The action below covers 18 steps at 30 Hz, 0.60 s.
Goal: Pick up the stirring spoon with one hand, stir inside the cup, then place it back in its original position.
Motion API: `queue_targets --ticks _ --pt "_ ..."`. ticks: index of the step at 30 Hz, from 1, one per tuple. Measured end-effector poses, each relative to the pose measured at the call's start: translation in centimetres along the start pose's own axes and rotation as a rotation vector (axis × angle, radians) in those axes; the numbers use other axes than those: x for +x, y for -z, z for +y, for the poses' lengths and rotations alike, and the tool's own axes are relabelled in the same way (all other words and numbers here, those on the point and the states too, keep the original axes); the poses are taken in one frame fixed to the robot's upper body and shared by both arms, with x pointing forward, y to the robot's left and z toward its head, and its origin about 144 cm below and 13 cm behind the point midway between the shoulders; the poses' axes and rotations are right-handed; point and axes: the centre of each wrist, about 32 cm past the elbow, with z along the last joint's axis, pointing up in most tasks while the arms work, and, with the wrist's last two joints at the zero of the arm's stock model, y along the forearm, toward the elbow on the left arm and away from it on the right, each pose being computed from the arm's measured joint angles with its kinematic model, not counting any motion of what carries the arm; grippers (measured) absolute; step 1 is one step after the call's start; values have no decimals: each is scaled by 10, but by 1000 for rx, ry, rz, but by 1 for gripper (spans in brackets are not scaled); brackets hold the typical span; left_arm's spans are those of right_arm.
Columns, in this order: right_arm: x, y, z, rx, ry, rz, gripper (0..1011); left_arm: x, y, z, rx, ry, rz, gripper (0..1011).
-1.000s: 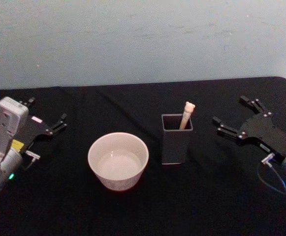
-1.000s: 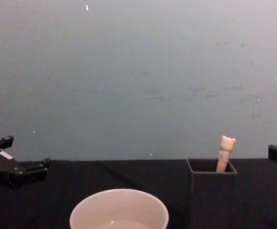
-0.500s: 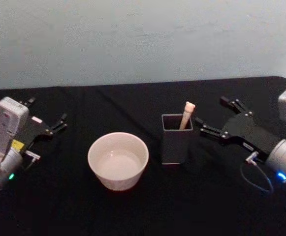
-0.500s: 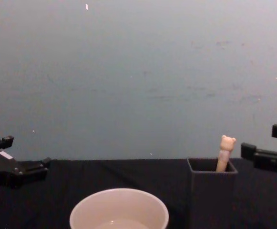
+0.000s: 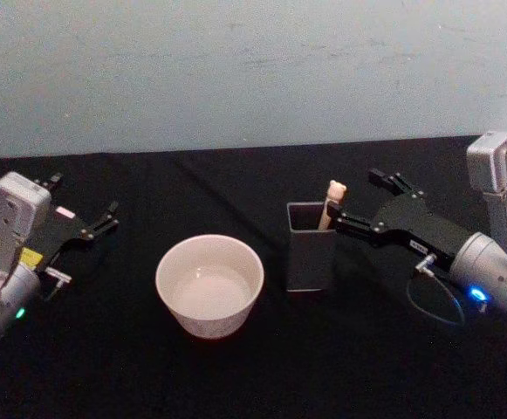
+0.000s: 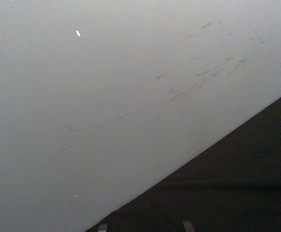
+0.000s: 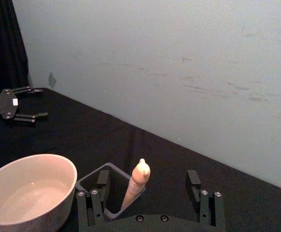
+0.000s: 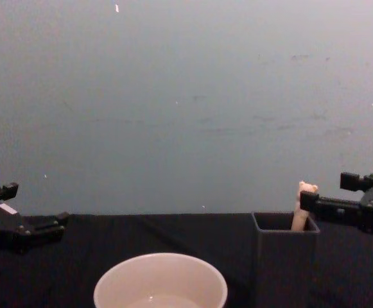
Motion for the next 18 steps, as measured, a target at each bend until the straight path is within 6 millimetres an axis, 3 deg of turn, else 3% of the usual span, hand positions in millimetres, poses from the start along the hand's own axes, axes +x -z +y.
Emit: queue_targets --ticks 18 --pt "6 1 15 -43 -10 68 1002 0 0 0 0 0 0 1001"
